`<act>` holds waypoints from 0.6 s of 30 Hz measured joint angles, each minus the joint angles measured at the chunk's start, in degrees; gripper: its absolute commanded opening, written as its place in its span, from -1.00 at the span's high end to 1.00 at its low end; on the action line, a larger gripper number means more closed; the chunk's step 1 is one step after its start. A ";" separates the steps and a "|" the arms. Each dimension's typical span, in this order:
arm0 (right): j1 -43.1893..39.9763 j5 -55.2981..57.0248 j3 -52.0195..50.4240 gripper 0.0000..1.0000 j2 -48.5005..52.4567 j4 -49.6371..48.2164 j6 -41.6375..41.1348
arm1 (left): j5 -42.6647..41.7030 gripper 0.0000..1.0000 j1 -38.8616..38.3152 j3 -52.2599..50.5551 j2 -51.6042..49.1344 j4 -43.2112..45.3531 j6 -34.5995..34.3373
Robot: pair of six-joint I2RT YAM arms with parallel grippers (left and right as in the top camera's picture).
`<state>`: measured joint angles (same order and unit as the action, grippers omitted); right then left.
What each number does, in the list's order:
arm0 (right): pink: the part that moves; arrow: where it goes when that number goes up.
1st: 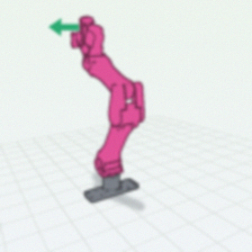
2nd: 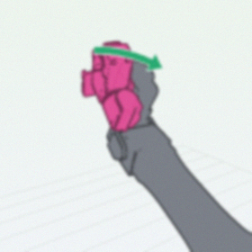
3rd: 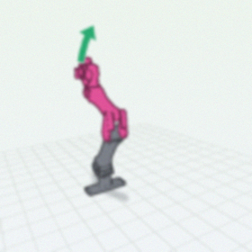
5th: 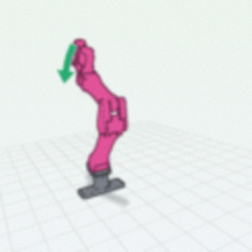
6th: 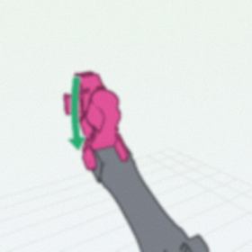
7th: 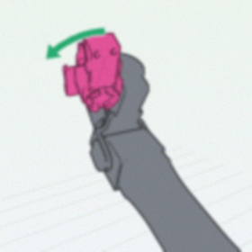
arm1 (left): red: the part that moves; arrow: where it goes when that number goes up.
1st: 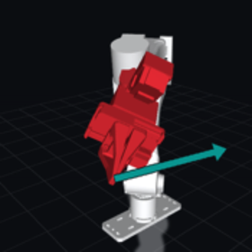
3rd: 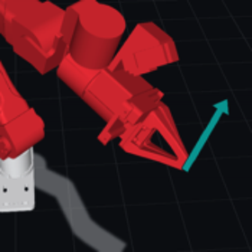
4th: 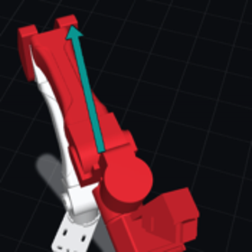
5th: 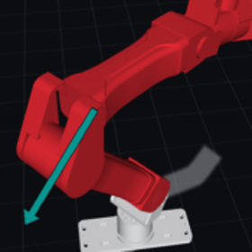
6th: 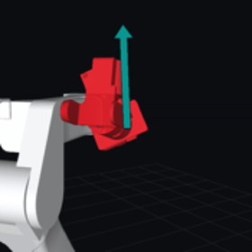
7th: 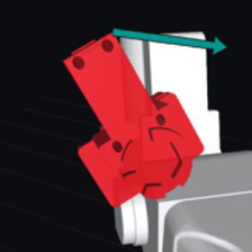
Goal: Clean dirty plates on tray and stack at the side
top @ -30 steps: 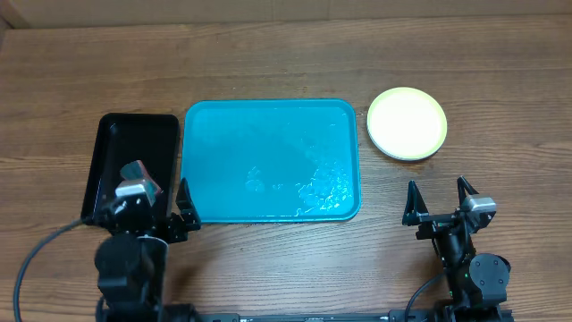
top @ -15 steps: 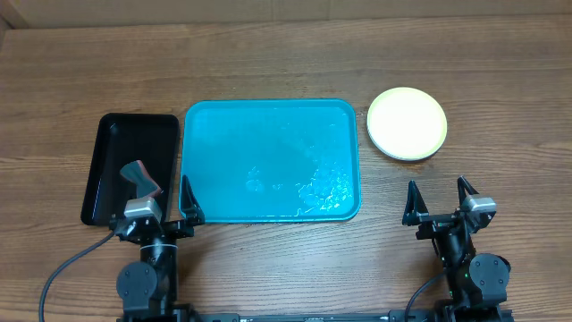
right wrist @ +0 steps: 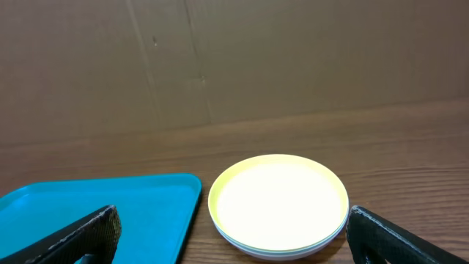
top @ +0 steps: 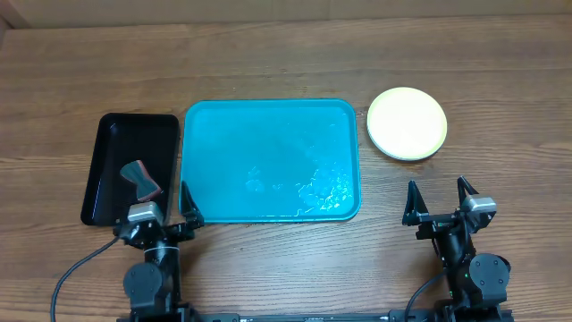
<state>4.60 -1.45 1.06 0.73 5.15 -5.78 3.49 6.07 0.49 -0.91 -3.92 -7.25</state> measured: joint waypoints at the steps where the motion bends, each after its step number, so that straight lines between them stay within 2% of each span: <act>1: -0.02 -0.02 0.00 -1.00 0.00 0.02 0.02 | -0.04 -0.99 0.00 -0.02 0.00 -0.37 0.26; 11: 0.00 0.00 0.00 -1.00 0.00 0.00 0.00 | -1.62 -1.00 -0.02 0.00 0.04 -0.59 6.29; 18: -0.02 0.00 0.00 -1.00 0.00 0.00 -0.02 | -1.99 -0.99 -0.02 0.00 0.04 -0.59 8.11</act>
<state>4.58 -1.45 1.06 0.73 5.15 -5.80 1.50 6.04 0.49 -0.86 -4.51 0.86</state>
